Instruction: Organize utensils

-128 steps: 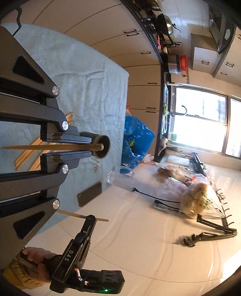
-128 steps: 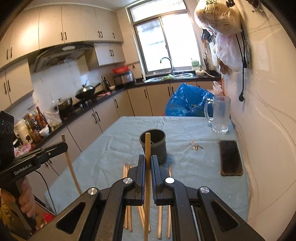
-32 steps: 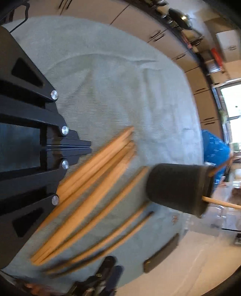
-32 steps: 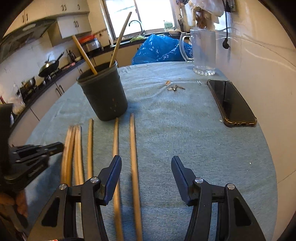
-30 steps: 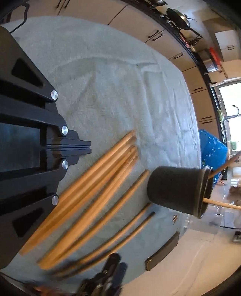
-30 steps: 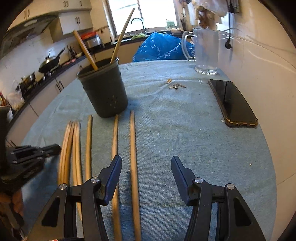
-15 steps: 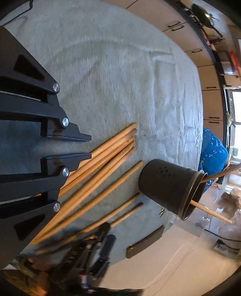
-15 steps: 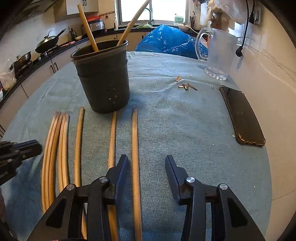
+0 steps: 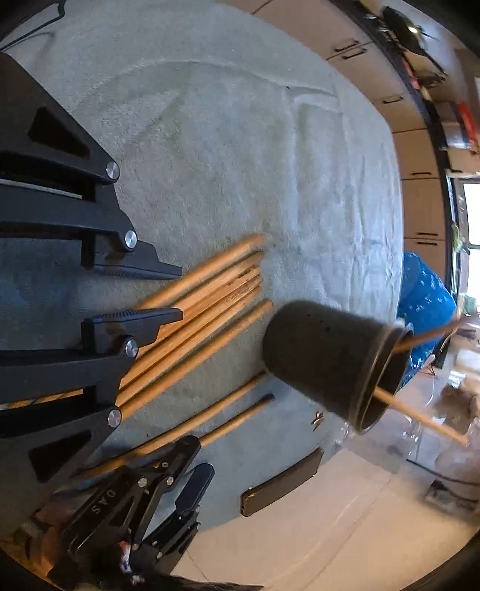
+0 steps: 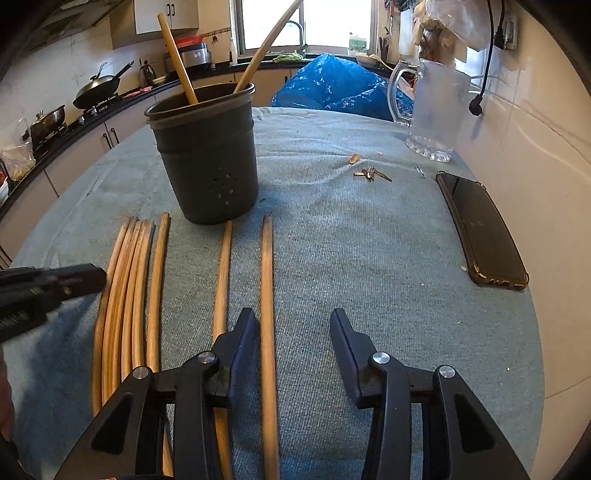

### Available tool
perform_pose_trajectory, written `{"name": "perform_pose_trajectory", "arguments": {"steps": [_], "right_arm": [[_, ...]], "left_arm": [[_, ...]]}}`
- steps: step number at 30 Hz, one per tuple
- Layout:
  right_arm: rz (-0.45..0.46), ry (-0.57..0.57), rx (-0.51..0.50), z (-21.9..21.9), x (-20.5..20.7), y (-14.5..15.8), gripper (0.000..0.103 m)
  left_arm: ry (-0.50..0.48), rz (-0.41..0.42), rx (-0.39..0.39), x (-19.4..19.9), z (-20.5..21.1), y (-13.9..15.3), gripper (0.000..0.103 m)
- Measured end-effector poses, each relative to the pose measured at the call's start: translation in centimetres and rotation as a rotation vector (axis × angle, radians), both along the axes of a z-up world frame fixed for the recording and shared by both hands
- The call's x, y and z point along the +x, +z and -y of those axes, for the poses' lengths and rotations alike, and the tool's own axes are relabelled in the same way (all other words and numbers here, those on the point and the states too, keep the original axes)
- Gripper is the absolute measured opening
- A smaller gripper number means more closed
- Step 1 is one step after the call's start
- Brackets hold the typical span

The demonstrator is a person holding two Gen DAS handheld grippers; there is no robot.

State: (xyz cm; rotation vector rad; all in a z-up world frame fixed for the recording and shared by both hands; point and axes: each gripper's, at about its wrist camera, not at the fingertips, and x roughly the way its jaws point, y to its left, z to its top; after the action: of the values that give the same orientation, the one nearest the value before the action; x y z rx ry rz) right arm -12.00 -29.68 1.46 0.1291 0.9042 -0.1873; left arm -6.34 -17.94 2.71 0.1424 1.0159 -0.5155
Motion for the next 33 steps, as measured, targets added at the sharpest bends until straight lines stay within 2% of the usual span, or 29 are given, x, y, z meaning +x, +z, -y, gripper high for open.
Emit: {"name": "perform_pose_trajectory", "arguments": {"steps": [1, 2, 5, 7, 9, 11, 13, 15, 16, 17, 20, 21, 24, 26, 27, 28, 30, 32, 33], "right_arm": [[0.001, 0.0, 0.002, 0.0, 0.0, 0.0, 0.045], [0.001, 0.001, 0.004, 0.1, -0.1, 0.0, 0.045], [-0.003, 0.001, 0.01, 0.3, -0.1, 0.1, 0.042], [-0.009, -0.006, 0.013, 0.5, -0.2, 0.1, 0.035], [-0.018, -0.011, 0.012, 0.7, -0.1, 0.2, 0.029], [-0.032, -0.019, 0.009, 0.9, -0.1, 0.2, 0.023], [-0.046, -0.018, 0.011, 1.1, -0.3, 0.3, 0.018], [-0.06, -0.019, 0.014, 1.3, -0.7, 0.3, 0.018], [-0.062, -0.02, 0.016, 1.4, -0.9, 0.4, 0.018], [-0.062, -0.02, 0.021, 1.6, -1.1, 0.4, 0.018], [-0.056, -0.02, 0.021, 1.5, -1.3, 0.4, 0.018], [-0.054, -0.025, 0.017, 1.4, -1.3, 0.4, 0.018], [-0.053, -0.032, 0.009, 1.3, -1.3, 0.3, 0.018], [-0.054, -0.031, 0.01, 1.3, -1.3, 0.3, 0.019], [-0.054, -0.03, 0.015, 1.4, -1.3, 0.3, 0.019], [-0.053, -0.03, 0.021, 1.5, -1.4, 0.3, 0.019], [-0.051, -0.029, 0.037, 1.7, -1.5, 0.3, 0.019], [-0.045, -0.027, 0.044, 1.8, -1.7, 0.3, 0.019], [-0.043, -0.027, 0.044, 1.8, -1.7, 0.3, 0.019]], "left_arm": [[-0.015, 0.03, 0.037, -0.3, 0.7, 0.1, 0.015], [-0.035, 0.054, 0.075, -0.7, 1.2, 0.1, 0.009], [-0.077, 0.103, 0.152, -1.3, 1.3, 0.2, 0.0], [-0.056, 0.093, 0.219, -0.9, 0.5, -0.6, 0.0], [-0.047, 0.11, 0.227, -0.6, -0.8, -0.6, 0.0], [-0.035, 0.093, 0.215, -0.1, -1.8, -0.5, 0.0], [-0.016, 0.037, 0.152, 0.7, -3.2, -0.4, 0.0], [0.018, -0.023, 0.05, 1.2, -4.7, -0.1, 0.0], [0.03, -0.028, 0.022, 1.2, -5.0, 0.0, 0.002], [0.036, -0.03, -0.011, 1.2, -4.9, 0.3, 0.01], [0.016, -0.008, -0.047, 0.6, -3.3, 0.7, 0.043], [-0.007, 0.016, -0.038, 0.3, -2.0, 0.8, 0.045], [-0.075, 0.085, 0.057, -1.0, 1.2, 0.6, 0.045], [-0.122, 0.13, 0.171, -1.8, 2.8, -0.4, 0.043], [-0.126, 0.162, 0.169, -2.0, 2.4, -0.2, 0.037], [-0.125, 0.16, 0.192, -1.9, 1.6, -0.3, 0.036], [-0.109, 0.137, 0.181, -1.5, -0.7, -0.1, 0.036], [-0.03, 0.103, 0.232, -0.1, -4.4, -0.7, 0.036], [-0.01, 0.108, 0.21, 0.2, -6.0, -0.7, 0.037]]}}
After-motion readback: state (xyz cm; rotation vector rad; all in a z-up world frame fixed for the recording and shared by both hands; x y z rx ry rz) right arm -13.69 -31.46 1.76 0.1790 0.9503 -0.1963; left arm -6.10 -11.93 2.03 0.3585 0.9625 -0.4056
